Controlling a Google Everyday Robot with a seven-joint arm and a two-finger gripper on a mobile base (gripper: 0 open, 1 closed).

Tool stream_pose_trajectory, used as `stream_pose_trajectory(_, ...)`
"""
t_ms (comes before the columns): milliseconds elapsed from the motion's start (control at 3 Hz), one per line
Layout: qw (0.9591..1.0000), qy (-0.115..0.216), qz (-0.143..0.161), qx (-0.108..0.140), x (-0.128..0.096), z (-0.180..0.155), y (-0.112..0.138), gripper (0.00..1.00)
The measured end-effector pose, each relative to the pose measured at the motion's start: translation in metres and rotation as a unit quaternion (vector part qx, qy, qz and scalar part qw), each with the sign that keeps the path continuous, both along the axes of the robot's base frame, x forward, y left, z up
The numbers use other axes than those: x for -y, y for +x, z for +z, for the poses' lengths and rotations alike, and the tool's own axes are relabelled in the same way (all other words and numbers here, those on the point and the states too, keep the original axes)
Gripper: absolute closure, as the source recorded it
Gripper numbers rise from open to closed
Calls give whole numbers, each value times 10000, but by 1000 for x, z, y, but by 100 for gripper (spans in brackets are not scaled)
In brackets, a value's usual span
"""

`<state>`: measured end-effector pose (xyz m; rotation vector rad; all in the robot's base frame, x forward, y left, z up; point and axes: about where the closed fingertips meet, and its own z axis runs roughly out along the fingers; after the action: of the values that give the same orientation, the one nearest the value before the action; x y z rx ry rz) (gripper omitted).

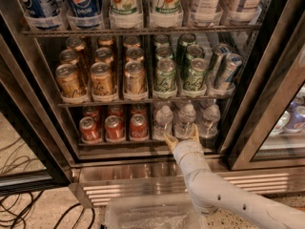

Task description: Pick water bottle from bottom shelf of fridge

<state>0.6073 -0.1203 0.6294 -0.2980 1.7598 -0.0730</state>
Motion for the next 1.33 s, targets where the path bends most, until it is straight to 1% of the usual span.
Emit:
stream_pose_trajectory(333, 9999, -134, -56, -37, 16, 6, -9, 38)
stream_pose_trajectory(667, 9998, -159, -65, -92, 28, 12, -21, 38)
stream_pose_trajectory(1000, 9998, -161, -68, -91, 28, 12, -22, 19)
stream_pose_trajectory(1333, 9998, -161, -68, -91, 28, 12, -22, 6)
